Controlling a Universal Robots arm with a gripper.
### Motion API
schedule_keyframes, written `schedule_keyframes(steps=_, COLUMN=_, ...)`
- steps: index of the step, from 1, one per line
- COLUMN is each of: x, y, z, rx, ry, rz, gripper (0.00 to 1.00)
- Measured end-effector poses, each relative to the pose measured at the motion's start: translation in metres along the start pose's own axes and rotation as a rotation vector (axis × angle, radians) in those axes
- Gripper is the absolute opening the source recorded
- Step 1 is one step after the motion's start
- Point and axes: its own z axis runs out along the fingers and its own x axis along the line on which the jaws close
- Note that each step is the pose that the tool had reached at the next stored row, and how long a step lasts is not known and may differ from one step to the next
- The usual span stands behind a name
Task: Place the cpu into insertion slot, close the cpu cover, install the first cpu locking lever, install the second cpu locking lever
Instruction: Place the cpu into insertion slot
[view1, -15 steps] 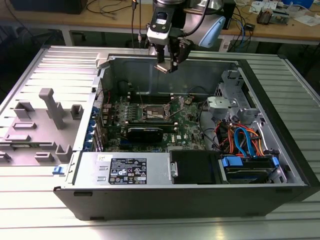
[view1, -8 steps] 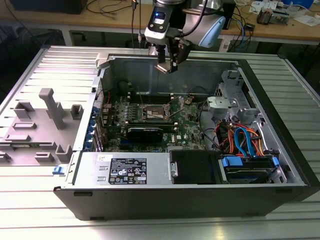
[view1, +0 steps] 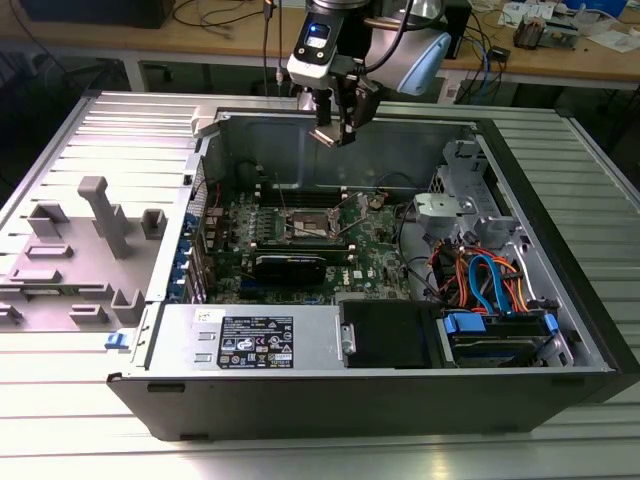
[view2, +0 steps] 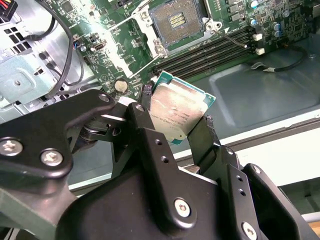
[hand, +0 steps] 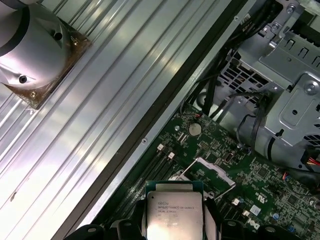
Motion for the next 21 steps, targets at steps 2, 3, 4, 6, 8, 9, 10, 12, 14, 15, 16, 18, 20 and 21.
schedule_keyframes(steps=2, x=0.0, y=0.0, z=0.0, rx=0.0, ry=0.0, rz=0.0, gripper=0.54)
schedule_keyframes(steps=3, x=0.0, y=0.0, z=0.0, rx=0.0, ry=0.0, rz=0.0, gripper=0.54)
schedule_keyframes(steps=4, x=0.0, y=0.0, z=0.0, rx=0.0, ry=0.0, rz=0.0, gripper=0.54)
schedule_keyframes(steps=6, x=0.0, y=0.0, z=0.0, rx=0.0, ry=0.0, rz=0.0, gripper=0.54)
schedule_keyframes(steps=8, x=0.0, y=0.0, z=0.0, rx=0.0, ry=0.0, rz=0.0, gripper=0.54)
schedule_keyframes(steps=9, x=0.0, y=0.0, z=0.0, rx=0.0, ry=0.0, rz=0.0, gripper=0.54)
schedule_keyframes(steps=10, x=0.0, y=0.0, z=0.0, rx=0.0, ry=-0.0001, rz=0.001, gripper=0.54)
schedule_keyframes(steps=12, x=0.0, y=0.0, z=0.0, rx=-0.0001, ry=-0.0004, rz=0.004, gripper=0.54)
schedule_keyframes(steps=14, x=0.0, y=0.0, z=0.0001, rx=-0.0003, ry=-0.0013, rz=0.014, gripper=0.54)
schedule_keyframes(steps=15, x=0.0, y=0.0, z=0.0001, rx=-0.0004, ry=-0.0018, rz=0.02, gripper=0.54)
schedule_keyframes(steps=16, x=0.0, y=0.0, z=0.0001, rx=-0.0005, ry=-0.0023, rz=0.026, gripper=0.54)
schedule_keyframes(steps=18, x=0.0, y=0.0, z=0.0002, rx=-0.0008, ry=-0.0035, rz=0.039, gripper=0.54)
schedule_keyframes(steps=20, x=0.0, y=0.0, z=0.0003, rx=-0.0009, ry=-0.0045, rz=0.05, gripper=0.54)
schedule_keyframes(steps=21, x=-0.0001, y=0.0, z=0.0003, rx=-0.0011, ry=-0.005, rz=0.056, gripper=0.54)
